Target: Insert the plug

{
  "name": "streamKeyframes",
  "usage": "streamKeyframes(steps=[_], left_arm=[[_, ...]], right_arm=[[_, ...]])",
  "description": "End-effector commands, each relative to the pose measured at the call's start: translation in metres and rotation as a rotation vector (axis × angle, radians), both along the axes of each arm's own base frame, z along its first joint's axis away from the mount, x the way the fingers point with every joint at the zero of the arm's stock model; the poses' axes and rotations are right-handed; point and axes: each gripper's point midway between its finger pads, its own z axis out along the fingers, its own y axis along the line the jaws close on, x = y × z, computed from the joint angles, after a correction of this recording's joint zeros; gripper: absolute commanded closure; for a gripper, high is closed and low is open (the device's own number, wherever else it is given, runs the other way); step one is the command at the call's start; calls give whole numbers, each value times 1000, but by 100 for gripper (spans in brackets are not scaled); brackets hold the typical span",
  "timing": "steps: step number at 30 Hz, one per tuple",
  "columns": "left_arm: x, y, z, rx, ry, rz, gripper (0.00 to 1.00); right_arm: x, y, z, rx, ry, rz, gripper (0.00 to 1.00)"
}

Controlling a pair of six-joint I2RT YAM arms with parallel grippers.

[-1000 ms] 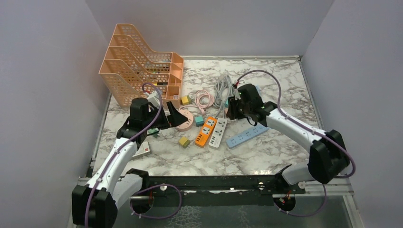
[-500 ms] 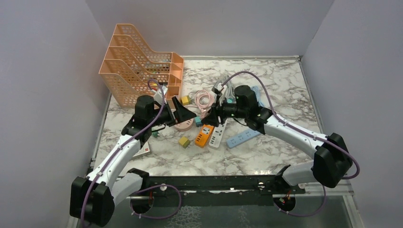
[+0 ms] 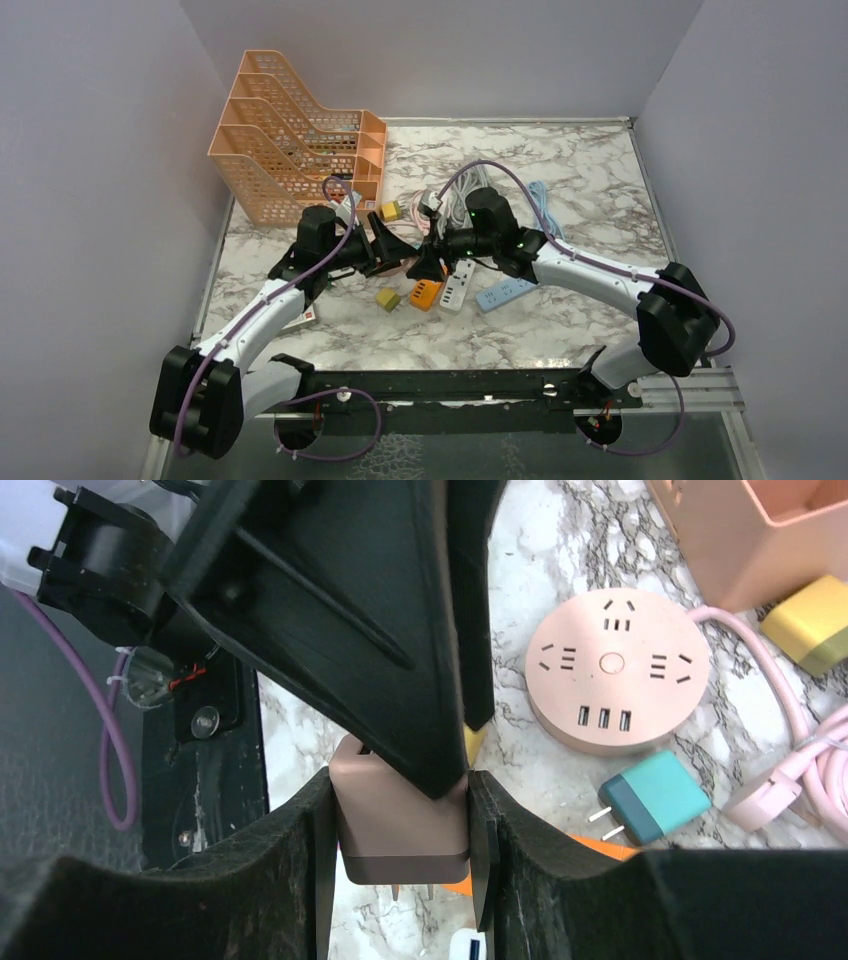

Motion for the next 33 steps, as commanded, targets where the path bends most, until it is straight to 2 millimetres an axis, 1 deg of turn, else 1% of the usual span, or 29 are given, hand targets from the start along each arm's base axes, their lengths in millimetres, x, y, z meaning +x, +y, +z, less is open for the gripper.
streamKeyframes(steps=[1,3,4,6,9,12,15,17,19,21,23,25,27,29,31,32,33], left_arm=[[-11,-10,3,-21,-10,-95,28],[-15,-10,5,-18,-20,-116,30],[-17,-9,5,-18,-23,-121,32],[-21,-9,3,-17,-18,-127,40],[-27,-11,3,-29,-6,-156,50],[-34,-12,6,-35,-10,-203,51],[-37,-10,5,-17,-20,-217,48],[-37,-10,5,-6,-24,-219,50],[-36,-9,4,5,-29,-210,62],[-33,-6,1,34,-38,-190,72],[-26,0,-4,91,-49,-149,77],[-17,10,-10,162,-65,-85,78],[-7,22,-15,241,-86,-12,79],[3,39,-21,333,-89,83,79],[12,58,-29,423,-81,179,79],[15,67,-33,464,-74,222,79],[17,75,-37,499,-66,261,79]], right_arm=[[1,15,16,39,-61,43,76],[2,17,14,38,-60,43,76],[2,18,13,37,-60,42,76],[3,20,12,35,-57,46,76],[3,22,7,31,-47,47,76],[5,24,4,26,-38,35,76],[5,26,5,39,-31,40,75],[5,28,5,46,-27,41,73],[5,28,4,46,-20,39,70],[9,26,2,39,-16,7,65],[13,24,3,37,-16,-33,55],[16,20,6,40,-17,-76,43],[21,13,9,44,-12,-144,35],[30,4,10,36,3,-242,31],[41,-10,7,27,33,-385,30],[44,-17,3,30,66,-455,30],[44,-26,-7,19,95,-508,30]])
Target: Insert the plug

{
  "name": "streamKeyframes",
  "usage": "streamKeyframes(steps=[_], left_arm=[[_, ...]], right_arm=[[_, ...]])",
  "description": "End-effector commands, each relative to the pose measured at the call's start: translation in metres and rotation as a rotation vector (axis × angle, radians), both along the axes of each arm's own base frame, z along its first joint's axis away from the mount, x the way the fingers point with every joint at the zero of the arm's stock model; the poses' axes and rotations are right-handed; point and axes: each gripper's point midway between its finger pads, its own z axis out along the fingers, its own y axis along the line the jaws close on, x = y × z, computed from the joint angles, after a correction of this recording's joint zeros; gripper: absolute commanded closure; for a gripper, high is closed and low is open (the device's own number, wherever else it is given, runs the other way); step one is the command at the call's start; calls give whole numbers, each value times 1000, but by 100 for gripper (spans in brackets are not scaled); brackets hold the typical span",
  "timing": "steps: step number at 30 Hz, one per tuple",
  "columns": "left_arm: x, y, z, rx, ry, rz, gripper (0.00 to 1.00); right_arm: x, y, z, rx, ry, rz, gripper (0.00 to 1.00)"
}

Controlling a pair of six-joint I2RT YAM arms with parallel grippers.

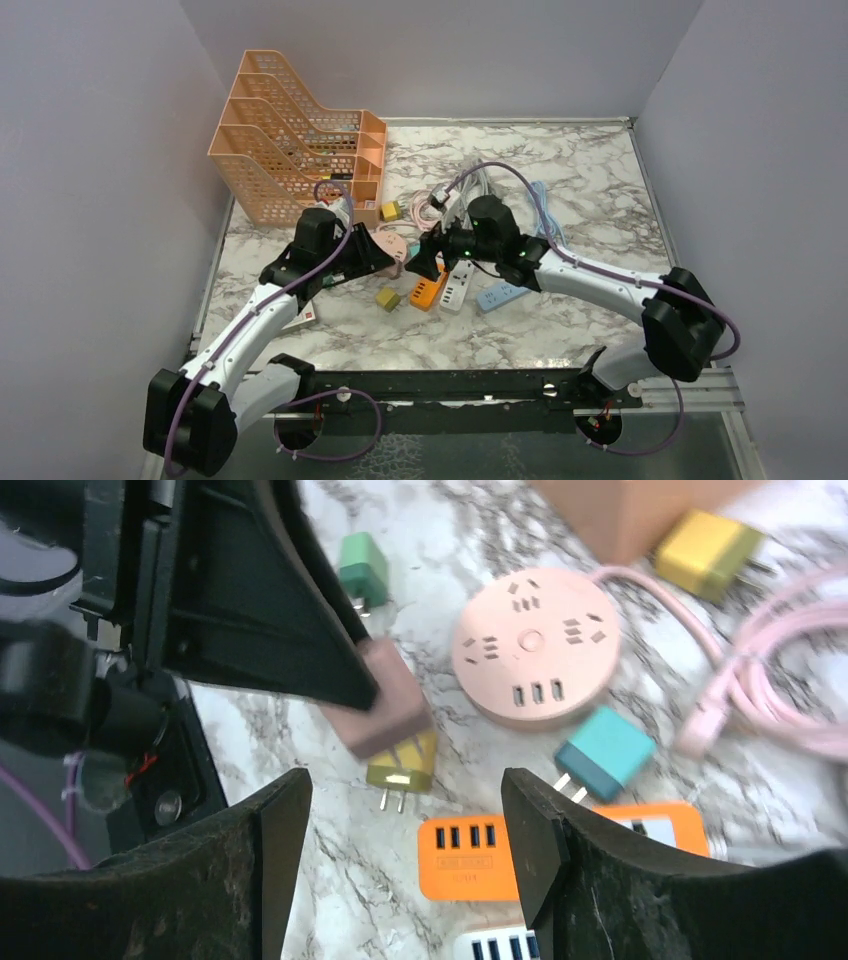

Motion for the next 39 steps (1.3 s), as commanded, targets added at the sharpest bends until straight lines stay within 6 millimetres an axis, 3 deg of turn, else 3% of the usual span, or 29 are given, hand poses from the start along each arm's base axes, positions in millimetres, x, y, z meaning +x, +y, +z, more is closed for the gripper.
streamKeyframes(steps=[1,3,10,15,17,24,30,34,39], left_arm=[[24,53,-15,250,-44,249,79],[29,65,-20,299,-42,310,79],[54,72,-22,346,-1,459,85],[70,76,-16,366,-16,640,88],[75,75,-13,354,-15,688,100],[89,55,-7,285,11,784,100],[91,42,-20,321,104,863,100],[93,35,-29,343,158,887,100],[92,42,-34,388,190,961,100]], right_arm=[[23,-34,-7,26,74,-332,30],[21,-45,-16,35,121,-406,32],[22,-75,-34,20,244,-625,35],[20,-83,-42,21,288,-685,35],[20,-84,-45,2,294,-689,35],[20,-102,-55,-57,292,-760,35],[18,-96,-39,-34,237,-688,34],[17,-93,-42,-39,250,-674,34],[16,-95,-46,-54,264,-690,34]])
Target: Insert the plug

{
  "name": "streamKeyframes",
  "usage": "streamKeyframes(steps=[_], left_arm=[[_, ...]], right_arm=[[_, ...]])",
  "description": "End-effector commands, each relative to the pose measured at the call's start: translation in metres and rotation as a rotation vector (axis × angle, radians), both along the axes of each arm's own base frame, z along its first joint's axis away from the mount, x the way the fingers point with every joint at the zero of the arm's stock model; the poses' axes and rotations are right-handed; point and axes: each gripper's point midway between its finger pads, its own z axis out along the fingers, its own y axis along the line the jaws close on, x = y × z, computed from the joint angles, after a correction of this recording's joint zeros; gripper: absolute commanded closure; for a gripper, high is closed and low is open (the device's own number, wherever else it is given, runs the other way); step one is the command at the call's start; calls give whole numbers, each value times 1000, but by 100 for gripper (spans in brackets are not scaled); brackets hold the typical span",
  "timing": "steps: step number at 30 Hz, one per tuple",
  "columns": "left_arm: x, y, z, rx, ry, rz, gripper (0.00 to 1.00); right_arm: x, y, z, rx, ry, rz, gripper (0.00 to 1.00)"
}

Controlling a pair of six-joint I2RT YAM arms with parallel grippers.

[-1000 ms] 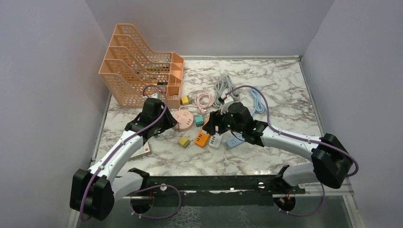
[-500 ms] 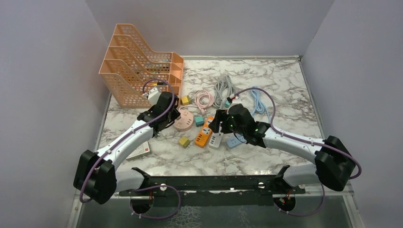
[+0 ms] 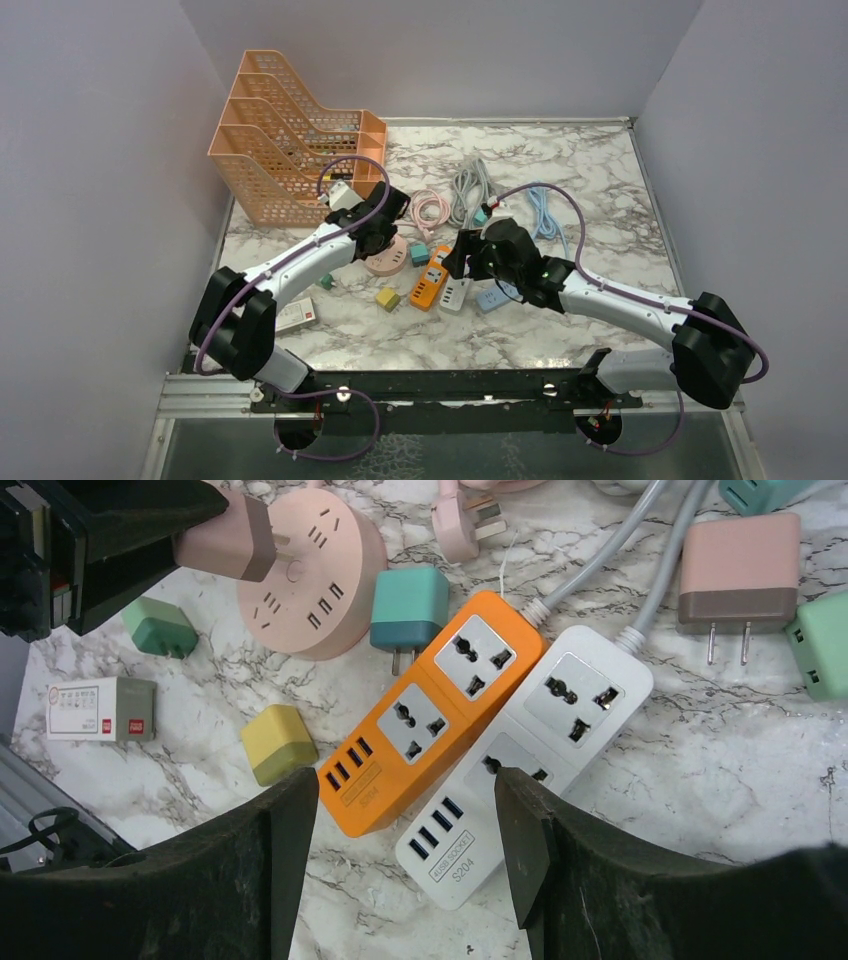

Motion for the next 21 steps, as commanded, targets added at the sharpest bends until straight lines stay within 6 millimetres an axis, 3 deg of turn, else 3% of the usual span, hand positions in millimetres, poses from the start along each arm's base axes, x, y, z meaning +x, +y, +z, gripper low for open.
streamKeyframes(steps=[1,12,21], left_arm=[[-2,16,2,38,19,130,100],[11,4,-13,90,89,123,100],[7,7,-35,153,176,184,100]], right_arm=[[1,-3,0,-14,1,-9,34],[4,-4,-3,-37,-2,-14,34],[5,-8,-4,-55,-13,-23,34]])
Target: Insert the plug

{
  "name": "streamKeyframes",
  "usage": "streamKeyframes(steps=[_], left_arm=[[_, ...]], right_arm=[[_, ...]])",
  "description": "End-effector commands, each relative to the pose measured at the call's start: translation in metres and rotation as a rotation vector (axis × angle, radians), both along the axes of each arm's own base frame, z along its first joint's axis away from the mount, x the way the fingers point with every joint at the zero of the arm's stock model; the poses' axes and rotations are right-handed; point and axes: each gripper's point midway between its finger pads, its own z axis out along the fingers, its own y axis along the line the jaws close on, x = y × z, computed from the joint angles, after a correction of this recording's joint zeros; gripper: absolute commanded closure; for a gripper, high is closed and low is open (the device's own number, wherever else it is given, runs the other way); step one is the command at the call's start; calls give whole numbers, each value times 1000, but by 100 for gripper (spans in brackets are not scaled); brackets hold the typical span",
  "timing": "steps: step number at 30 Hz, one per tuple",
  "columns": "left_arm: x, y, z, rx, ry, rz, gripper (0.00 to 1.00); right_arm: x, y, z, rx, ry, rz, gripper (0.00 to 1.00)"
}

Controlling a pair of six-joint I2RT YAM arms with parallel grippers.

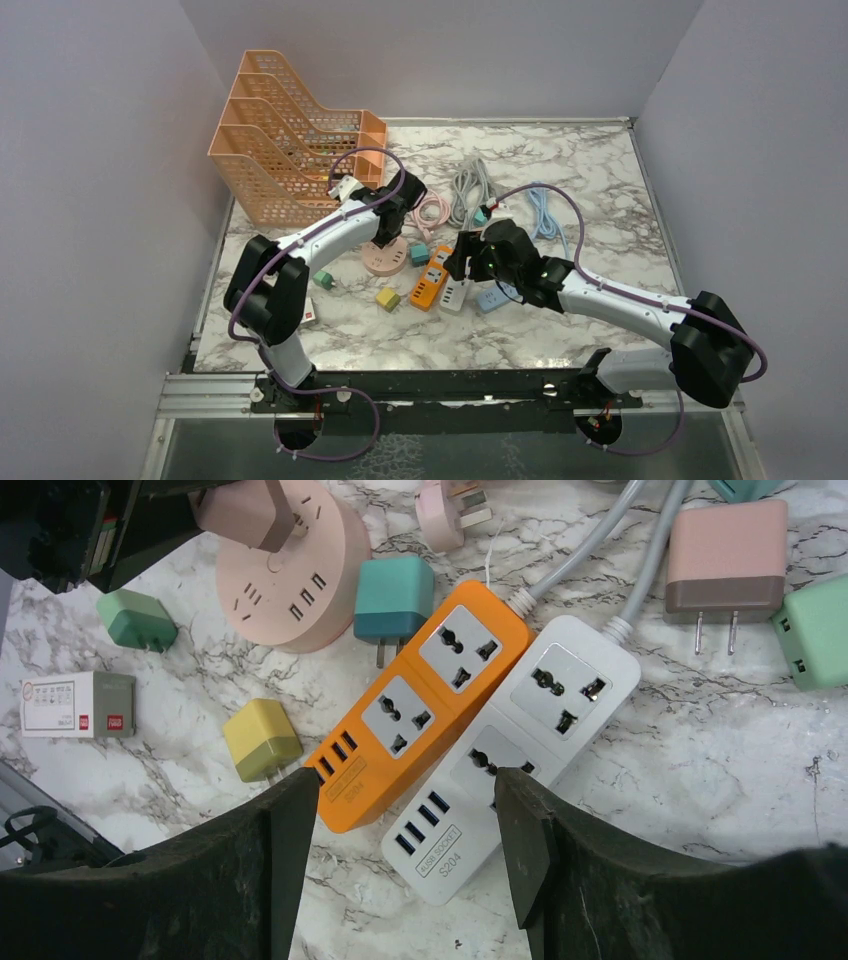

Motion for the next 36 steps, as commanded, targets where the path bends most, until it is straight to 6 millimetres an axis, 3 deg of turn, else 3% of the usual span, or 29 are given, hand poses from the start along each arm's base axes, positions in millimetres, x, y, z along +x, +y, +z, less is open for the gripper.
streamKeyframes(steps=[1,6,13,18,26,36], left_arm=[[-8,8,-15,77,66,43,100],[-6,13,-18,125,75,68,100],[-9,22,-2,165,49,91,100],[-14,15,2,147,50,65,100],[-18,4,-16,133,114,47,100],[-5,-11,-15,105,105,42,100]], right_arm=[[7,-5,3,-30,-26,-21,34],[7,-6,1,-40,-28,-25,34],[7,-7,2,-38,-31,-26,34],[8,-4,2,-35,-28,-21,34],[8,-6,1,-42,-28,-26,34],[10,-3,0,-44,-27,-22,34]])
